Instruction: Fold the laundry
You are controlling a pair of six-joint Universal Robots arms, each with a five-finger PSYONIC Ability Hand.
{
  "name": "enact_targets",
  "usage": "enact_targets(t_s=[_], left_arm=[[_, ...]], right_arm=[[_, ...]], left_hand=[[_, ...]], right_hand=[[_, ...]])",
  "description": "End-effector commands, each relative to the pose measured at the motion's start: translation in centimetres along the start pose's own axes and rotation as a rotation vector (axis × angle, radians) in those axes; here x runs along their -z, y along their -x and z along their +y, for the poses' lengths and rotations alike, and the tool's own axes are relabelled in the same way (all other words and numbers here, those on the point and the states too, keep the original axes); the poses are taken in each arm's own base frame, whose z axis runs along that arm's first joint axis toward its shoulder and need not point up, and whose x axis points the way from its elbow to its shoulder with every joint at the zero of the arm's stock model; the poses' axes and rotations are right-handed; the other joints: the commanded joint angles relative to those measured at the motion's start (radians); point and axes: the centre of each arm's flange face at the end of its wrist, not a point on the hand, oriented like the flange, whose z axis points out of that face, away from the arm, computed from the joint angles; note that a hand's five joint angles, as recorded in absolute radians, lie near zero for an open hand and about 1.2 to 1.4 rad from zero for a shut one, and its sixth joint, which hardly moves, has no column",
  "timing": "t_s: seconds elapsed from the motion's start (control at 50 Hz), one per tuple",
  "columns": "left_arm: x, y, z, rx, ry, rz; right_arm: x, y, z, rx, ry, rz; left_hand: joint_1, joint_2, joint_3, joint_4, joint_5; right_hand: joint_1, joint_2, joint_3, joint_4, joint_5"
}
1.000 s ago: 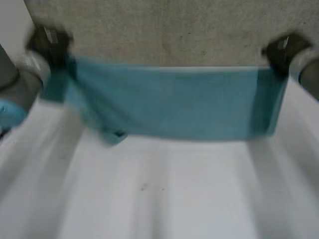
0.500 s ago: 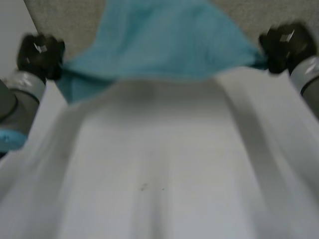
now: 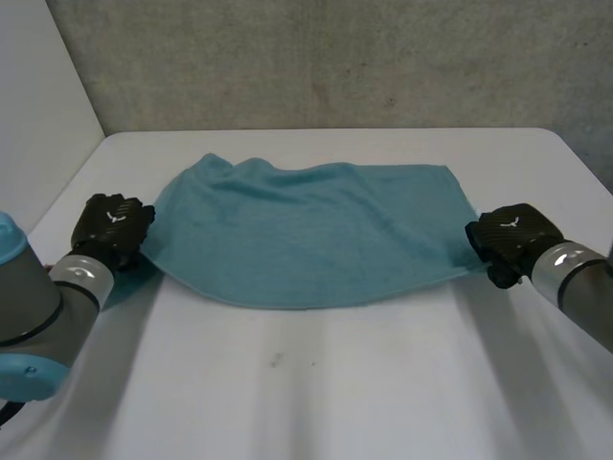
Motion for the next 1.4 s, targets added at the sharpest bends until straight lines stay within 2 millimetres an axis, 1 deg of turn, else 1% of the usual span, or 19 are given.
enact_targets(t_s=[0.02,0.06,0.08,0.14,0.22,0.26,0.3,0.38,0.52,0.56,0.6,0.62,0.64,0.76,0.84,0.92,0.96,1.1,1.4], left_arm=[[-0.2,0.3,0.8,0.001,0.023,-0.008],[-0.6,0.6,1.5,0.004,0.045,-0.015],[-0.6,0.6,1.5,0.004,0.046,-0.015],[-1.0,1.8,2.4,0.011,0.069,-0.045],[-1.2,2.7,3.0,0.017,0.088,-0.068],[-1.2,2.8,3.1,0.019,0.093,-0.071],[-1.1,3.2,3.6,0.024,0.114,-0.079],[-0.9,3.2,3.9,0.031,0.132,-0.075],[-0.2,3.2,4.5,0.045,0.169,-0.065],[0.1,2.8,4.4,0.050,0.179,-0.047],[0.6,2.7,3.9,0.052,0.178,-0.031],[0.6,2.7,3.9,0.052,0.178,-0.031],[1.2,2.6,3.0,0.058,0.161,-0.002],[1.8,1.9,2.6,0.077,0.143,0.071],[1.7,2.1,2.8,0.080,0.149,0.069],[1.2,1.8,3.8,0.085,0.165,0.076],[0.9,1.6,4.3,0.088,0.178,0.079],[-0.6,1.8,5.2,0.081,0.160,0.061],[-1.6,1.7,5.9,0.072,0.161,0.061]], right_arm=[[0.8,-0.9,0.8,-0.023,0.021,0.028],[0.7,-1.2,1.0,-0.031,0.017,0.034],[0.5,-1.6,1.2,-0.035,0.011,0.046],[0.2,-2.7,1.6,-0.042,0.007,0.082],[0.0,-3.5,1.8,-0.047,0.005,0.109],[0.0,-3.7,1.8,-0.047,0.004,0.114],[-0.2,-4.5,2.0,-0.050,0.000,0.139],[-0.4,-5.0,2.2,-0.052,-0.006,0.159],[-0.4,-4.7,2.4,-0.052,-0.007,0.155],[-0.4,-4.6,2.5,-0.054,-0.002,0.151],[-0.4,-4.5,2.6,-0.055,-0.001,0.150],[-0.4,-4.5,2.6,-0.055,-0.004,0.152],[-0.4,-4.5,2.6,-0.055,-0.004,0.152],[-0.7,-4.3,3.1,-0.057,0.005,0.146],[-0.7,-4.2,3.2,-0.058,0.007,0.144],[-0.7,-4.2,3.2,-0.058,0.006,0.143],[-0.8,-4.2,3.2,-0.058,0.004,0.146],[-0.8,-4.3,3.3,-0.056,0.000,0.151],[-1.4,-4.9,3.2,-0.047,-0.025,0.174]], left_hand=[[-0.336,-0.355,-0.356,-0.355,-0.355],[-0.345,-0.364,-0.364,-0.364,-0.363],[-0.345,-0.364,-0.364,-0.364,-0.363],[-0.345,-0.364,-0.364,-0.364,-0.363],[-0.342,-0.361,-0.361,-0.361,-0.361],[-0.342,-0.361,-0.361,-0.361,-0.361],[-0.342,-0.361,-0.361,-0.361,-0.361],[-0.345,-0.364,-0.364,-0.364,-0.363],[-0.348,-0.367,-0.367,-0.367,-0.366],[-0.365,-0.384,-0.385,-0.385,-0.384],[-0.470,-0.490,-0.490,-0.490,-0.489],[-0.471,-0.490,-0.491,-0.490,-0.490],[-0.637,-0.656,-0.656,-0.656,-0.655],[-0.650,-0.669,-0.670,-0.670,-0.669],[-0.627,-0.646,-0.646,-0.646,-0.645],[-0.574,-0.593,-0.593,-0.593,-0.593],[-0.553,-0.572,-0.573,-0.573,-0.572],[-0.495,-0.514,-0.514,-0.514,-0.513],[-0.486,-0.505,-0.505,-0.505,-0.504]], right_hand=[[0.424,0.219,0.211,0.204,0.233],[0.424,0.219,0.211,0.204,0.233],[0.424,0.219,0.211,0.204,0.233],[0.424,0.219,0.211,0.204,0.233],[0.424,0.219,0.211,0.204,0.233],[0.424,0.219,0.211,0.204,0.233],[0.424,0.219,0.211,0.204,0.233],[0.424,0.219,0.211,0.204,0.233],[0.424,0.219,0.211,0.204,0.233],[0.424,0.219,0.211,0.204,0.233],[0.424,0.219,0.211,0.204,0.233],[0.424,0.219,0.211,0.204,0.233],[0.424,0.219,0.211,0.204,0.233],[0.424,0.219,0.211,0.204,0.233],[0.424,0.219,0.211,0.204,0.233],[0.424,0.219,0.211,0.204,0.233],[0.424,0.219,0.211,0.204,0.233],[0.424,0.219,0.211,0.204,0.233],[0.424,0.219,0.211,0.204,0.233]])
